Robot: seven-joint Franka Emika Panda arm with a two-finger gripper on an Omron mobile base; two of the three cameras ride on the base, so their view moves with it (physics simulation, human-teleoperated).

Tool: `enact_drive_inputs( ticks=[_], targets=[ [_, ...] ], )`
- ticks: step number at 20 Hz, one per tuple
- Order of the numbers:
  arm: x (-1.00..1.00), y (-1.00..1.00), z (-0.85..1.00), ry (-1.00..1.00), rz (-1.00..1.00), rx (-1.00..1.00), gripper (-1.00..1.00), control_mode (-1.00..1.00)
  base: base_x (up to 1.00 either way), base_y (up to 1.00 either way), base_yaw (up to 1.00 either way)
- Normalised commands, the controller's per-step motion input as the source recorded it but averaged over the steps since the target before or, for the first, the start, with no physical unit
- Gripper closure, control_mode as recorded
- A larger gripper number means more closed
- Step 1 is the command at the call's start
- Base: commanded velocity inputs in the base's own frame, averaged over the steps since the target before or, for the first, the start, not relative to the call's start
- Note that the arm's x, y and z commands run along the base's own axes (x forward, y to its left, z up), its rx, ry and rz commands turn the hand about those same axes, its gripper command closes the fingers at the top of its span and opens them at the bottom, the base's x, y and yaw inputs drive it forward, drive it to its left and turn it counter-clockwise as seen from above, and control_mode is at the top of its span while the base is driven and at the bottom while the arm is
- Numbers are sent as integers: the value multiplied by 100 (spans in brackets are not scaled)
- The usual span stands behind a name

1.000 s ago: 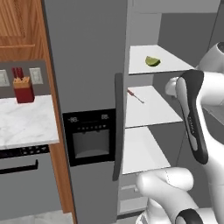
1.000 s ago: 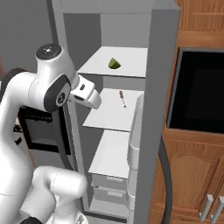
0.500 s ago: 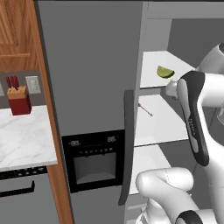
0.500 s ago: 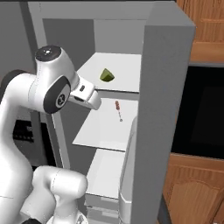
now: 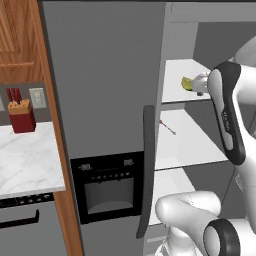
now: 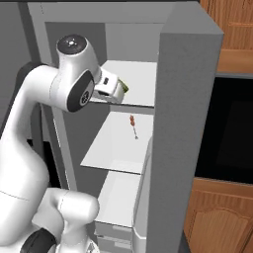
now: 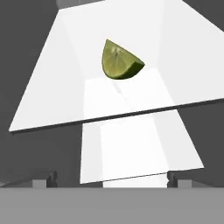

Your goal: Take the lemon wedge from the fridge and place it on the plate with fish on the dining counter.

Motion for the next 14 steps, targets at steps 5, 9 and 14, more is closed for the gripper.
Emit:
enact_drive_inputs(
  ticks=[5,9,14],
  targets=[
    [46,0,22,2,9,0,-100,-100,0,0,0],
    [24,-3,-3,3,6,-5,-100,-100,0,0,0],
    [0,-20,-18,-2,3,-14,-100,-100,0,0,0]
  ],
)
